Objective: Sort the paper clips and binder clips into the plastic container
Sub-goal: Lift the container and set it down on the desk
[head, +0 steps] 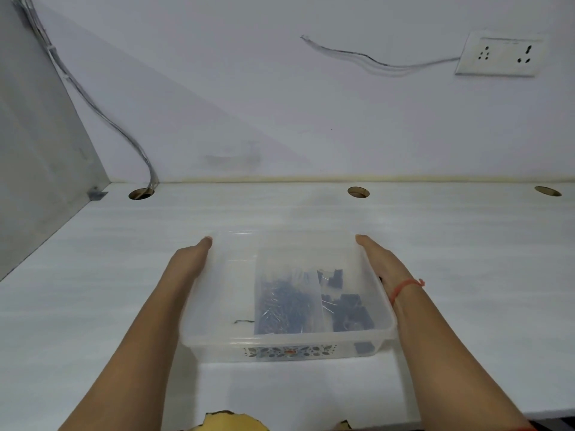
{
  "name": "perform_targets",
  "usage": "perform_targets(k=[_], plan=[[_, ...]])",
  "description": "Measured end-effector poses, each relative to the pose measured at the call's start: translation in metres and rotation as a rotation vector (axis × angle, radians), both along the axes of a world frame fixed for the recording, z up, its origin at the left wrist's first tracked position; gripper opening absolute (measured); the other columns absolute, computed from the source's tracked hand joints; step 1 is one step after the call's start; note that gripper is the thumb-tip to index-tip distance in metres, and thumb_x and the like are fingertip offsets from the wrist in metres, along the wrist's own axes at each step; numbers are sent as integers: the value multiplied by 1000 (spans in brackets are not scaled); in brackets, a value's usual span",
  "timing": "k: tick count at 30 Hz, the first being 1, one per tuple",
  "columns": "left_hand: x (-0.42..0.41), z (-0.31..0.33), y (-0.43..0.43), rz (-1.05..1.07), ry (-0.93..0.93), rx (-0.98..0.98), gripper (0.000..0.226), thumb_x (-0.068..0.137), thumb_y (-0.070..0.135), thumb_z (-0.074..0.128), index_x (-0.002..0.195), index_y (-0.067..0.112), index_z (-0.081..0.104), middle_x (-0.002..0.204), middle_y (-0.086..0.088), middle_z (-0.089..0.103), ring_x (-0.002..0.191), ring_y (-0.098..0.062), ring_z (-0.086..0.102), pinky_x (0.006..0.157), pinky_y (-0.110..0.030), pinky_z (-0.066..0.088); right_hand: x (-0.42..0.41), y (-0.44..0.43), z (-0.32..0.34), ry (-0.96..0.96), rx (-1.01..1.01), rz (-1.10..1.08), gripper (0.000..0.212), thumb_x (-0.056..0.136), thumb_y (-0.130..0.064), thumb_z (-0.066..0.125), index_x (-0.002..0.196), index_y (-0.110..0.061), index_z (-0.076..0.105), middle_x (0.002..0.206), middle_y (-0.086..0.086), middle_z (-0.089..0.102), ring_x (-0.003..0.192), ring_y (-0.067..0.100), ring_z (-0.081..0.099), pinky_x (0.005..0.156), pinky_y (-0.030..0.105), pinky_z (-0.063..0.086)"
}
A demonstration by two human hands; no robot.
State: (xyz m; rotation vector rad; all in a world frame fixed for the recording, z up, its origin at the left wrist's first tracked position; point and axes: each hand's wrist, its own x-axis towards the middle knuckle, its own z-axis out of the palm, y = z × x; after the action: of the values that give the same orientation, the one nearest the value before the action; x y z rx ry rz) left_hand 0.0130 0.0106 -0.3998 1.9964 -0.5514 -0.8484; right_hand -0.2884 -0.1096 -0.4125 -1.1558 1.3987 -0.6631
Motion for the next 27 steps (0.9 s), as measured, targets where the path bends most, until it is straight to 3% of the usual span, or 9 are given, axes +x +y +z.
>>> perform_targets(k=[4,7,9,11,14,16,18,21,27], plan=[[-2,3,5,49,1,-35,56,89,47,51,123,2,55,126,-16,55,111,-33,53,84,-34,36,5,-1,5,55,-30,-5,67,82,-59,52,125,-7,56,114,5,62,102,27,57,95,36,45],[-7,11,18,48,49,-108,45,86,50,55,100,8,58,108,-13,55,98,-31,54,82,-36,39,-1,15,19,128,-116,12,71,86,-63,42,121,-2,53,88,8,57,77,20,49,70,30,40],[-9,12,32,20,57,-161,39,84,50,55,88,11,53,99,-10,55,87,-28,53,78,-36,41,-10,34,24,106,-193,41,68,89,-63,33,123,-6,49,98,22,61,78,22,52,67,31,41],[-18,9,59,-5,61,-274,33,88,47,53,101,17,56,108,-2,58,97,-24,56,83,-36,43,-21,65,23,15,-235,48,53,90,-62,34,124,-23,47,117,10,61,100,19,59,82,34,48],[-49,-5,105,10,100,-467,43,89,44,53,131,35,47,126,9,51,117,-16,50,97,-36,38,-29,111,11,-120,-362,45,53,85,-63,45,130,-36,41,133,-11,47,123,11,46,96,28,39],[-66,-16,128,-66,149,-579,60,86,35,61,140,41,36,132,14,49,118,-13,51,95,-34,40,-29,133,-2,-171,-467,48,87,62,-79,57,136,-37,35,135,-16,42,125,3,42,94,19,36],[-69,-25,140,-242,211,-577,94,66,29,81,142,45,29,136,21,48,117,-8,55,90,-32,47,-33,142,-15,-118,-520,58,115,38,-83,66,137,-33,34,131,-24,43,124,0,42,94,14,37],[-61,-33,143,-378,173,-511,115,44,25,90,138,52,31,137,26,48,124,-5,50,99,-37,46,-40,142,-22,-136,-512,111,119,32,-70,80,136,-31,38,121,-30,52,113,-1,56,90,24,53],[-60,-35,122,-284,-59,-499,106,58,10,87,141,43,31,135,27,46,122,-3,46,102,-32,40,-34,131,-28,-154,-503,173,111,48,-37,91,143,-30,34,131,-17,57,115,-5,56,95,26,52]])
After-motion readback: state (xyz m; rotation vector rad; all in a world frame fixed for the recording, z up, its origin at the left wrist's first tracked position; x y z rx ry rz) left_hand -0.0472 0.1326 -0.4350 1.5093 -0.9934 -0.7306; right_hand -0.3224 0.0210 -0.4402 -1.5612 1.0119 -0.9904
